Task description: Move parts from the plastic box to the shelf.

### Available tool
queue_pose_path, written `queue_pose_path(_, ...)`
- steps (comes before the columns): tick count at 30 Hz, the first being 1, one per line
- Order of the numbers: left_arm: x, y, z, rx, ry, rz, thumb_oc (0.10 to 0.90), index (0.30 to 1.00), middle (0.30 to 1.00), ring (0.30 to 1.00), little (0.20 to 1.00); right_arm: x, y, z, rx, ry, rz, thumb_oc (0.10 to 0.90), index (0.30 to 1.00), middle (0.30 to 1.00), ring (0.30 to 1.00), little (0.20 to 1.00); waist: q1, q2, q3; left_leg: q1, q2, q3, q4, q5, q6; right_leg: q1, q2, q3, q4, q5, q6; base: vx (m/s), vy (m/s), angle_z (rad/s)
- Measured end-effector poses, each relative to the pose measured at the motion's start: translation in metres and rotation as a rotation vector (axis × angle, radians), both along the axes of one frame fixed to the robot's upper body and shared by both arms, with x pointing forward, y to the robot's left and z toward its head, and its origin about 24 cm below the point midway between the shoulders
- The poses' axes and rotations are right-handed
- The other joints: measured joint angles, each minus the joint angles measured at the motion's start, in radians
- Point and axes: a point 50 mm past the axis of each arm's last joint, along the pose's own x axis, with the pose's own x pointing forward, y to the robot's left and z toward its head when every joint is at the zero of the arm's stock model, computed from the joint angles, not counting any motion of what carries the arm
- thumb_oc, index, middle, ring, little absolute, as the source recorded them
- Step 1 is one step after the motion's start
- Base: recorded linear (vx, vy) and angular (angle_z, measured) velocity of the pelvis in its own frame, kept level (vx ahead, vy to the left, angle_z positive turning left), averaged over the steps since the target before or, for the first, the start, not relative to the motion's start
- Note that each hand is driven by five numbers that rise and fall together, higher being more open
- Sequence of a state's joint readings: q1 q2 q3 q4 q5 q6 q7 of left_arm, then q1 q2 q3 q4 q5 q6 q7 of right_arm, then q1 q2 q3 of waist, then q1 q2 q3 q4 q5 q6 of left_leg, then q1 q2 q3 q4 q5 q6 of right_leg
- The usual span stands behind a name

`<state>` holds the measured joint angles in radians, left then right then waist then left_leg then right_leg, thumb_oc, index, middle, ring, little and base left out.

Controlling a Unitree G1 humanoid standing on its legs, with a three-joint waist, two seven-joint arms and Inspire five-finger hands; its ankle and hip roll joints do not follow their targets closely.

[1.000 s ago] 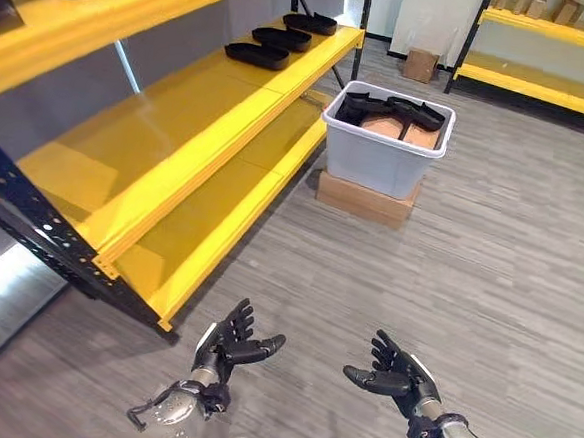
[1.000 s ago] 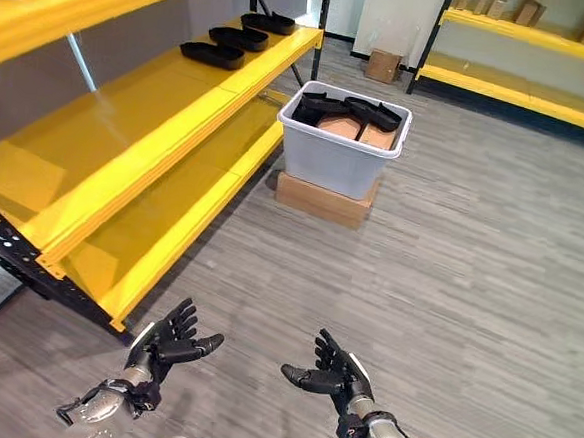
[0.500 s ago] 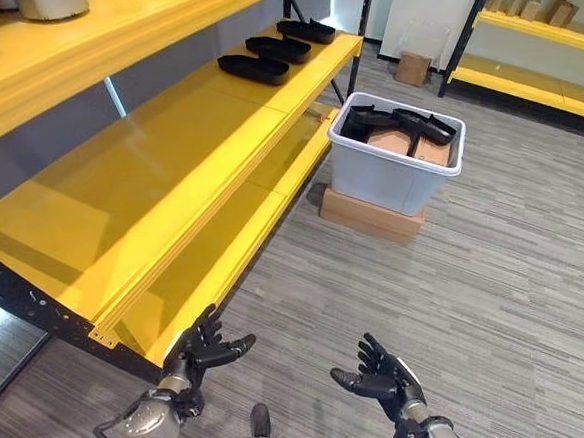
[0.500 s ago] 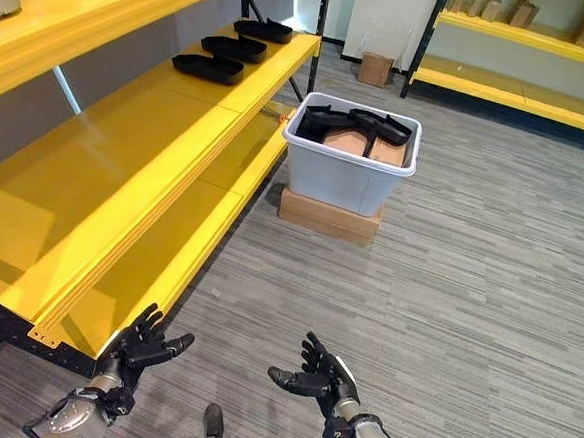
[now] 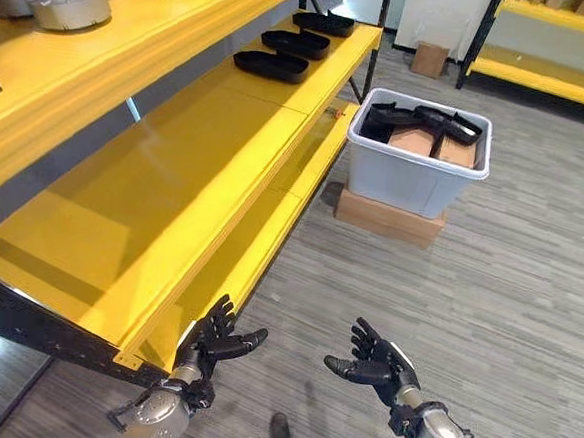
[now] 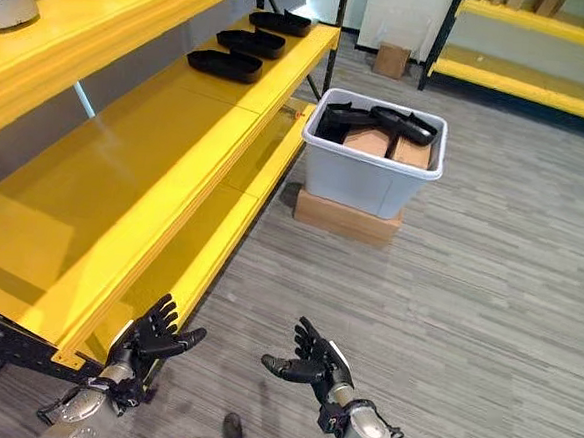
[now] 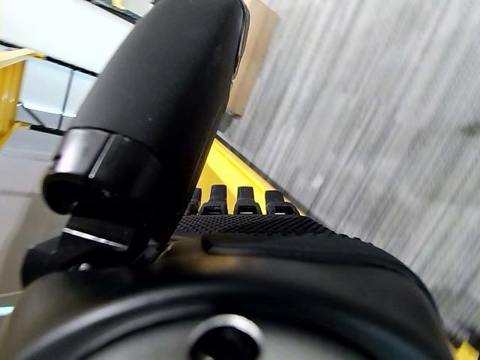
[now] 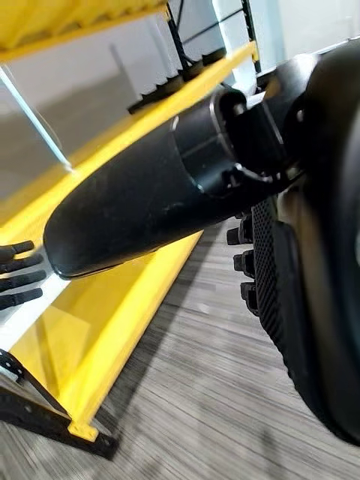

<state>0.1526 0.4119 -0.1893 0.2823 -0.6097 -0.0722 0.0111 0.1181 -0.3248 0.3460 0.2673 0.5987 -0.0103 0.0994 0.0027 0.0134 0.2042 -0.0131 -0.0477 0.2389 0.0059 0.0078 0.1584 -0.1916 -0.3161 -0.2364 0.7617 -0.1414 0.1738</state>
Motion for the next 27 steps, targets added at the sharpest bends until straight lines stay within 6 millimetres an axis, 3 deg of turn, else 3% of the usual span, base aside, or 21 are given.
queue_pose_path(1,-0.002,0.0,-0.002,0.005,0.012,0.006,0.9,1.0,1.0,1.0,1.0,0.0,0.001,0.0,0.0,-0.002,0.011,0.9,1.0,1.0,1.0,1.0,-0.001,0.012,0.007,0.025,-0.002,0.009,-0.012,0.0,0.004,-0.017,0.009,-0.047,-0.101,-0.031,-0.028,0.13,-0.095,-0.08)
queue_pose_path(3,-0.002,-0.002,-0.003,0.003,0.014,-0.008,0.9,1.0,1.0,1.0,1.0,-0.002,-0.001,-0.001,-0.005,0.004,0.008,0.9,1.0,1.0,1.0,1.0,-0.011,0.018,0.009,0.048,-0.001,0.024,-0.02,0.001,-0.018,-0.017,0.005,-0.115,-0.285,-0.008,-0.056,0.09,-0.085,-0.06)
queue_pose_path(4,-0.005,-0.002,-0.006,0.001,0.028,-0.003,0.9,1.0,1.0,1.0,1.0,-0.005,-0.004,-0.002,-0.012,0.018,0.0,0.9,1.0,1.0,1.0,1.0,-0.002,0.014,0.006,0.063,-0.002,0.04,-0.03,-0.01,-0.031,-0.011,-0.019,-0.191,-0.511,0.082,-0.057,0.18,-0.187,-0.11)
queue_pose_path(5,-0.007,-0.001,-0.007,0.004,0.034,-0.002,0.9,1.0,1.0,1.0,1.0,-0.008,-0.006,-0.004,-0.013,0.026,-0.006,0.9,1.0,1.0,1.0,1.0,-0.002,0.011,0.004,0.072,0.003,0.037,-0.033,-0.007,-0.037,-0.005,-0.023,-0.196,-0.538,0.117,-0.066,0.32,-0.246,-0.12)
queue_pose_path(6,-0.009,0.001,-0.009,0.006,0.042,0.003,0.9,1.0,1.0,1.0,1.0,-0.009,-0.006,-0.005,-0.015,0.032,-0.005,0.9,1.0,1.0,1.0,1.0,-0.001,0.007,0.001,0.073,0.014,0.03,-0.035,-0.011,-0.061,-0.006,-0.033,-0.183,-0.565,0.154,-0.047,0.34,-0.272,-0.04)
queue_pose_path(8,-0.013,0.005,-0.014,0.015,0.072,0.023,0.9,1.0,1.0,1.0,1.0,-0.009,-0.007,-0.005,-0.024,0.032,-0.001,0.9,1.0,1.0,1.0,1.0,-0.002,-0.001,-0.003,0.076,0.007,0.032,-0.033,-0.025,-0.084,0.033,-0.084,-0.172,-0.778,0.265,0.057,0.16,-0.139,-0.16)
queue_pose_path(9,-0.015,0.007,-0.017,0.034,0.087,0.021,0.9,1.0,1.0,1.0,1.0,-0.01,-0.007,-0.006,-0.026,0.04,-0.001,0.9,1.0,1.0,1.0,1.0,-0.005,-0.002,-0.003,0.099,0.013,0.035,-0.043,-0.027,-0.089,0.051,-0.123,-0.178,-0.842,0.321,0.053,0.24,-0.165,-0.15)
queue_pose_path(11,-0.016,0.006,-0.018,0.038,0.089,0.016,0.9,1.0,1.0,1.0,1.0,-0.014,-0.006,-0.009,-0.024,0.056,-0.001,0.9,1.0,1.0,1.0,1.0,-0.002,-0.012,-0.008,0.138,0.027,0.034,-0.057,-0.027,-0.105,0.084,-0.139,-0.187,-0.849,0.357,0.035,0.33,-0.26,0.0)
queue_pose_path(12,-0.016,0.005,-0.018,0.029,0.086,0.022,0.9,1.0,1.0,1.0,1.0,-0.016,-0.006,-0.011,-0.027,0.067,0.004,0.9,1.0,1.0,1.0,1.0,-0.001,-0.016,-0.01,0.172,0.039,0.021,-0.071,-0.031,-0.14,0.122,-0.125,-0.207,-0.831,0.361,0.047,0.2,-0.217,0.22)
queue_pose_path(13,-0.017,0.006,-0.018,0.027,0.088,0.029,0.9,1.0,1.0,1.0,1.0,-0.02,-0.004,-0.015,-0.028,0.095,0.018,0.9,1.0,1.0,1.0,1.0,-0.003,-0.04,-0.027,0.199,0.05,0.007,-0.068,-0.04,-0.172,0.169,-0.095,-0.22,-0.806,0.362,0.052,0.14,-0.178,0.32)
queue_pose_path(14,-0.018,0.006,-0.018,0.028,0.084,0.024,0.9,1.0,1.0,1.0,1.0,-0.024,-0.001,-0.016,-0.015,0.103,0.017,0.9,1.0,1.0,1.0,1.0,0.003,-0.072,-0.057,0.199,0.049,-0.002,-0.064,-0.047,-0.194,0.186,-0.074,-0.21,-0.808,0.364,0.009,0.14,-0.177,0.19)
queue_pose_path(15,-0.02,-0.004,-0.023,-0.012,0.095,0.032,0.9,1.0,1.0,1.0,1.0,-0.022,-0.008,-0.015,-0.036,0.097,0.015,0.9,1.0,1.0,1.0,1.0,0.005,-0.027,-0.071,0.207,0.087,-0.003,-0.067,-0.048,-0.214,0.198,-0.035,-0.222,-0.81,0.366,-0.009,0.13,-0.198,0.05)
queue_pose_path(16,-0.023,-0.009,-0.022,-0.031,0.086,0.011,0.9,1.0,1.0,1.0,1.0,-0.016,-0.014,-0.01,-0.056,0.071,0.016,0.9,1.0,1.0,1.0,1.0,-0.004,-0.013,-0.077,0.192,0.119,-0.001,-0.047,-0.043,-0.234,0.19,-0.002,-0.212,-0.791,0.341,-0.033,0.11,-0.189,-0.21)
queue_pose_path(17,-0.023,-0.017,-0.022,-0.048,0.082,-0.013,0.9,1.0,1.0,1.0,1.0,-0.009,-0.024,-0.005,-0.082,0.043,0.001,0.9,1.0,1.0,1.0,1.0,-0.003,0.019,-0.087,0.178,0.157,0.001,-0.028,-0.037,-0.245,0.173,0.037,-0.211,-0.778,0.326,-0.054,0.2,-0.372,-0.21)
queue_pose_path(18,-0.022,-0.02,-0.022,-0.057,0.078,-0.02,0.9,1.0,1.0,1.0,1.0,-0.005,-0.029,-0.002,-0.102,0.031,-0.003,0.9,1.0,1.0,1.0,1.0,-0.012,0.026,-0.09,0.165,0.182,-0.004,-0.007,-0.029,-0.255,0.165,0.057,-0.211,-0.762,0.3,-0.061,0.21,-0.385,-0.17)
queue_pose_path(20,-0.018,-0.019,-0.02,-0.052,0.071,-0.017,0.9,1.0,1.0,1.0,1.0,-0.001,-0.033,0.001,-0.115,0.019,-0.008,0.9,1.0,1.0,1.0,1.0,-0.036,0.022,-0.087,0.133,0.234,-0.028,0.077,-0.026,-0.259,0.163,0.097,-0.211,-0.733,0.244,-0.071,0.2,-0.354,-0.14)
queue_pose_path(21,-0.016,-0.015,-0.018,-0.042,0.064,-0.006,0.9,1.0,1.0,1.0,1.0,-0.001,-0.031,0.0,-0.111,0.02,-0.001,0.9,1.0,1.0,1.0,1.0,-0.027,-0.001,-0.089,0.095,0.269,-0.039,0.17,-0.02,-0.269,0.166,0.12,-0.195,-0.741,0.229,-0.092,0.14,-0.246,-0.39)
queue_pose_path(22,-0.016,-0.015,-0.019,-0.045,0.065,0.0,0.9,1.0,1.0,1.0,1.0,-0.001,-0.031,0.001,-0.112,0.019,0.003,0.9,1.0,1.0,1.0,1.0,-0.022,-0.004,-0.091,0.087,0.284,-0.06,0.195,0.006,-0.282,0.167,0.149,-0.19,-0.744,0.22,-0.105,0.15,-0.271,-0.42)
queue_pose_path(24,-0.015,-0.014,-0.021,-0.048,0.075,0.007,0.9,1.0,1.0,1.0,1.0,0.0,-0.03,0.0,-0.109,0.022,-0.003,0.9,1.0,1.0,1.0,1.0,-0.024,-0.007,-0.089,0.044,0.312,-0.145,0.288,0.057,-0.346,0.168,0.182,-0.182,-0.735,0.192,-0.134,0.16,-0.234,-0.26)
queue_pose_path(25,-0.015,-0.014,-0.021,-0.048,0.075,0.008,0.9,1.0,1.0,1.0,1.0,0.0,-0.03,-0.001,-0.108,0.022,-0.002,0.9,1.0,1.0,1.0,1.0,-0.022,-0.007,-0.088,0.042,0.315,-0.151,0.299,0.062,-0.349,0.168,0.186,-0.179,-0.735,0.189,-0.139,0.1,-0.14,-0.34)
queue_pose_path(27,-0.018,-0.013,-0.022,-0.047,0.084,0.012,0.9,1.0,1.0,1.0,1.0,-0.001,-0.028,-0.001,-0.104,0.024,0.0,0.9,1.0,1.0,1.0,1.0,-0.007,-0.011,-0.083,-0.02,0.338,-0.193,0.441,0.109,-0.363,0.18,0.212,-0.153,-0.74,0.192,-0.194,0.1,-0.141,-0.5)
